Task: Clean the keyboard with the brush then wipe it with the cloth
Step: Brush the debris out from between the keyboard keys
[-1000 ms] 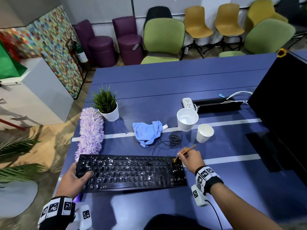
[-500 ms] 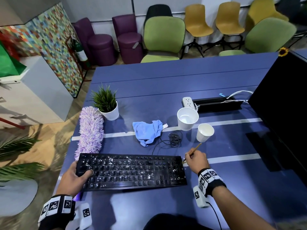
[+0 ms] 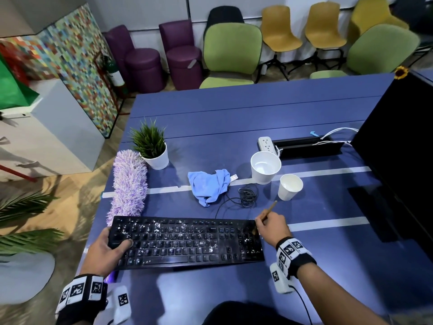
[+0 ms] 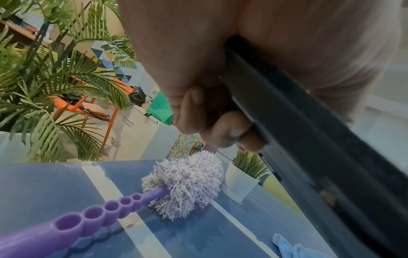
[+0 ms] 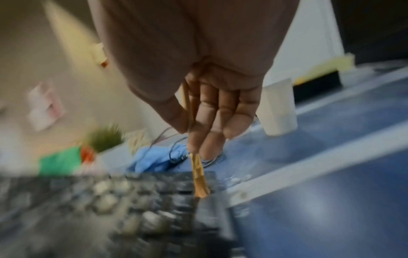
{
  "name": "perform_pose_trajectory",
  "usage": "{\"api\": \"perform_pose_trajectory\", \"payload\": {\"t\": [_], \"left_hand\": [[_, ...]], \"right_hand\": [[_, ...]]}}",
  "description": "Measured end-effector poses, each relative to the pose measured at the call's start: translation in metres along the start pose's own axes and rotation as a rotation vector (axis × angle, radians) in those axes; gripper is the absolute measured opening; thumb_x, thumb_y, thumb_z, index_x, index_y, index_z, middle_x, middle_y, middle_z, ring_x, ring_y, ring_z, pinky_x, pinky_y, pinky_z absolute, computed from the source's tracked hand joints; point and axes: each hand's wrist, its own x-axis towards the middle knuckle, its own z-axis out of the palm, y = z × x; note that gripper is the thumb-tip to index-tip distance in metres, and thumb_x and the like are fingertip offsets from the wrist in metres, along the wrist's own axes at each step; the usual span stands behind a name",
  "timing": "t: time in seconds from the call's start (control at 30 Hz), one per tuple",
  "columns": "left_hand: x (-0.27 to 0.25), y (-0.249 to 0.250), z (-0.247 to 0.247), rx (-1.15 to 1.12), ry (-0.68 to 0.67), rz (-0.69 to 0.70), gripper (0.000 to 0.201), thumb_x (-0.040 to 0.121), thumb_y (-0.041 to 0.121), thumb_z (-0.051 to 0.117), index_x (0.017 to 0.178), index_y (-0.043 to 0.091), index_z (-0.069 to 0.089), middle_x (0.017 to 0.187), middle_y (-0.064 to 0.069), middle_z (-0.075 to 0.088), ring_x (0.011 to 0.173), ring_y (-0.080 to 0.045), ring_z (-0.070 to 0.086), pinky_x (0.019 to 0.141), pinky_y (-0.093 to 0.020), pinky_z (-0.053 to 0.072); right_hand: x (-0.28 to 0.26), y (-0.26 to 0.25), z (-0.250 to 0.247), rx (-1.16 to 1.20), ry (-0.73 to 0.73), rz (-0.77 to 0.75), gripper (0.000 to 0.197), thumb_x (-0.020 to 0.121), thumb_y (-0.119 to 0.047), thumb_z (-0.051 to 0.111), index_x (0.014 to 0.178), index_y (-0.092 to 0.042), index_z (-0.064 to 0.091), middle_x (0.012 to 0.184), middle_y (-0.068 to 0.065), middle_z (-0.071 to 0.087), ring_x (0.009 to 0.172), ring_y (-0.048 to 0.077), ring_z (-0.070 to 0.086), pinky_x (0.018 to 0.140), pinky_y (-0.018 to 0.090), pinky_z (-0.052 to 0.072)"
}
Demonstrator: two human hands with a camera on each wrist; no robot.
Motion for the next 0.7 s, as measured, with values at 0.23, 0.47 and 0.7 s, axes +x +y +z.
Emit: {"api": "perform_pose_trajectory", "payload": {"t": [0.23,0.47,0.7], "left_hand": [[-0.003,0.002,-0.004,0.02,-0.008,-0.022,0.038,0.079,0.008,0.072,0.114,0.009,0.055,0.093,-0.008,0.06,0.084,-0.021,0.054,0.079,-0.031,0.036],[-0.001,-0.002,-0.002,0.022,-0.014,-0.028,0.04,0.08,0.009,0.072,0.115,0.012,0.055,0.094,-0.008,0.06,0.085,-0.021,0.055,0.08,-0.031,0.037],[0.008,-0.011,-0.001,0.043,-0.016,-0.03,0.034,0.078,0.014,0.074,0.107,0.014,0.056,0.093,-0.009,0.065,0.085,-0.023,0.058,0.08,-0.034,0.041]], "right_hand": [[0.001,0.001,-0.002,-0.104,0.047,-0.012,0.03,0.092,-0.032,0.055,0.068,-0.014,0.059,0.066,0.004,0.067,0.076,0.027,0.066,0.068,0.032,0.052],[-0.012,0.004,-0.005,0.205,-0.089,-0.138,0.016,0.089,-0.022,0.068,0.076,-0.012,0.067,0.067,0.005,0.074,0.06,0.013,0.069,0.061,0.022,0.055],[-0.014,0.012,0.007,-0.181,-0.067,-0.036,0.028,0.088,-0.034,0.062,0.065,-0.019,0.054,0.075,0.01,0.071,0.073,0.027,0.067,0.068,0.032,0.051]]}}
